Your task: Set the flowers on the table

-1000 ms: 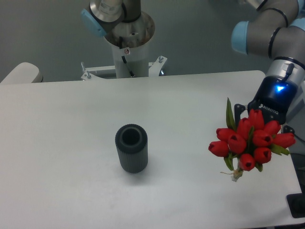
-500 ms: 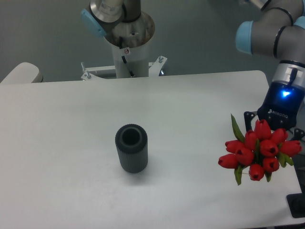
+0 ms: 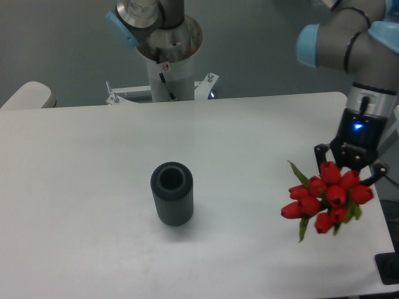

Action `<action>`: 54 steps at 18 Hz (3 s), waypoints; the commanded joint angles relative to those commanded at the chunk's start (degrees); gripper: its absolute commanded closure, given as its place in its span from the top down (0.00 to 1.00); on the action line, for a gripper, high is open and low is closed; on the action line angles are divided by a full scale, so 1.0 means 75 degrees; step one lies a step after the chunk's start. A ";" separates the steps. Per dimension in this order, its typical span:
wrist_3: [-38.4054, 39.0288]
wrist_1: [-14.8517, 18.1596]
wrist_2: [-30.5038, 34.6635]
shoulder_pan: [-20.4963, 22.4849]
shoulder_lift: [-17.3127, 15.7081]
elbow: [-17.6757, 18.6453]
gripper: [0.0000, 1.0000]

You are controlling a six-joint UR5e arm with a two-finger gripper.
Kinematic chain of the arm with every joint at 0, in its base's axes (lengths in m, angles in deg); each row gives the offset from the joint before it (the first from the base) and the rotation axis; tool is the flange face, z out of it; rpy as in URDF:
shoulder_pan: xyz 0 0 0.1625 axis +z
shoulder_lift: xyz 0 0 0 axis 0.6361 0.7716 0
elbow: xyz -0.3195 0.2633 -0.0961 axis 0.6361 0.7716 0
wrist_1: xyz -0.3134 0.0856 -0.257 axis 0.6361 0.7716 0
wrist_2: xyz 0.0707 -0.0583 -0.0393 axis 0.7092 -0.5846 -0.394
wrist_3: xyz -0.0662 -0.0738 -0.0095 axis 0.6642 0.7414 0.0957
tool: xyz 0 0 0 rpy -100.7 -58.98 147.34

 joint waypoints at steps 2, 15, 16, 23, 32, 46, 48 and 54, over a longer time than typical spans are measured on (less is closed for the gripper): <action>0.0000 0.0000 0.0503 -0.0060 -0.0012 0.0246 0.33; 0.1159 0.0000 0.3647 -0.0798 0.0164 0.0844 0.33; 0.1230 -0.0035 0.3647 -0.0798 0.0176 0.0891 0.33; 0.1582 -0.0047 0.3915 -0.1079 0.0480 0.0950 0.33; 0.1489 -0.0422 0.3928 -0.1314 0.0679 0.1161 0.34; 0.1488 -0.0621 0.3940 -0.1583 0.0527 0.0120 1.00; 0.1465 -0.0609 0.3928 -0.1560 0.0516 -0.0196 1.00; 0.1453 -0.0492 0.3764 -0.1560 0.0621 -0.1170 1.00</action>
